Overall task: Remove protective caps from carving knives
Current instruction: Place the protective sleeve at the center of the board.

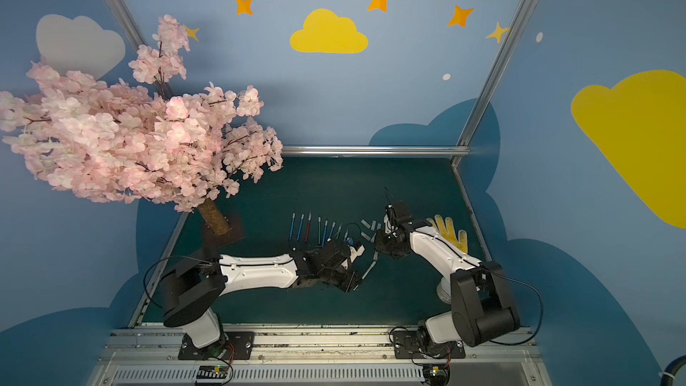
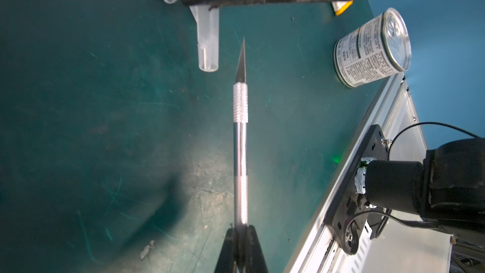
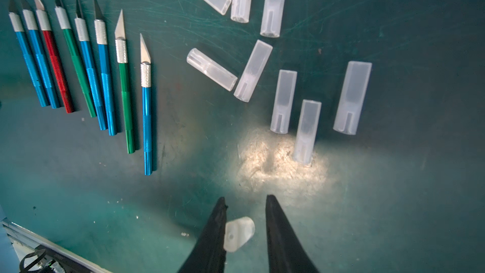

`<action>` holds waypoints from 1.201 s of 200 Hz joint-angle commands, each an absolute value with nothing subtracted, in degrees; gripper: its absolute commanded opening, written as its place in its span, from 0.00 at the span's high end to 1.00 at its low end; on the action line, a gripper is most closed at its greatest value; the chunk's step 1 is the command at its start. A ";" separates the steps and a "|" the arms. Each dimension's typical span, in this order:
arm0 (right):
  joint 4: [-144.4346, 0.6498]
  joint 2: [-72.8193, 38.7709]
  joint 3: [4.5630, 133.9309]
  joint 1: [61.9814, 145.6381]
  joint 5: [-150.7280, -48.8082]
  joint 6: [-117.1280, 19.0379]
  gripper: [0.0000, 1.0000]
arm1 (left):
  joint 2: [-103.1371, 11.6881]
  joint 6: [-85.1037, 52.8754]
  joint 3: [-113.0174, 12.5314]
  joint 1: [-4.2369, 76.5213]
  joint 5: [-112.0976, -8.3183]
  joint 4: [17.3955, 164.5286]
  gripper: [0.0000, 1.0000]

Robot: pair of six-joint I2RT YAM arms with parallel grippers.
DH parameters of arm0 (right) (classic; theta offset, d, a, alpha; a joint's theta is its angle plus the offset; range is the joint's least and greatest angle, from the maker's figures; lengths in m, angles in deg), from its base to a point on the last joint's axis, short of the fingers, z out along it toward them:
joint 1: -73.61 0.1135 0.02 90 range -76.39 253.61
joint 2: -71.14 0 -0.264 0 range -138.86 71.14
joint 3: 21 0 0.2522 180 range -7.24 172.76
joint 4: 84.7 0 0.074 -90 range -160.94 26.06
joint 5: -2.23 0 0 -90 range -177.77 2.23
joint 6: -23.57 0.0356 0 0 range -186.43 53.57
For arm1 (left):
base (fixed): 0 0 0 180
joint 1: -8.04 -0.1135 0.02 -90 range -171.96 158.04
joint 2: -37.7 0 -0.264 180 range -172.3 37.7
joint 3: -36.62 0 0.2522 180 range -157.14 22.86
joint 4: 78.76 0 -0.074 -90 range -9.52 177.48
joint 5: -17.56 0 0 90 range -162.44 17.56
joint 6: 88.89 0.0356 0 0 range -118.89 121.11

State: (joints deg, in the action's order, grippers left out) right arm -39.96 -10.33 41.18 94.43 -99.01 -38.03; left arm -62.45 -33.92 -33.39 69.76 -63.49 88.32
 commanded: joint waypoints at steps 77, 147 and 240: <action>-37.73 -8.31 40.57 94.26 -98.45 -38.66 0.72 | -65.09 -35.21 -34.60 67.54 -63.13 91.44 0.93; -37.44 -7.87 40.02 94.17 -98.57 -38.62 0.72 | -65.43 -35.79 -34.43 66.85 -63.15 92.36 0.93; -37.73 -7.02 38.46 94.00 -98.60 -38.61 0.73 | -65.54 -35.70 -34.20 65.96 -61.88 93.10 0.93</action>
State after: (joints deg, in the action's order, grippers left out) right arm -38.56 -7.73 38.89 94.32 -98.77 -38.22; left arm -65.10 -35.80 -33.39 66.15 -63.20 92.04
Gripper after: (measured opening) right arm 0.275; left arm 0.069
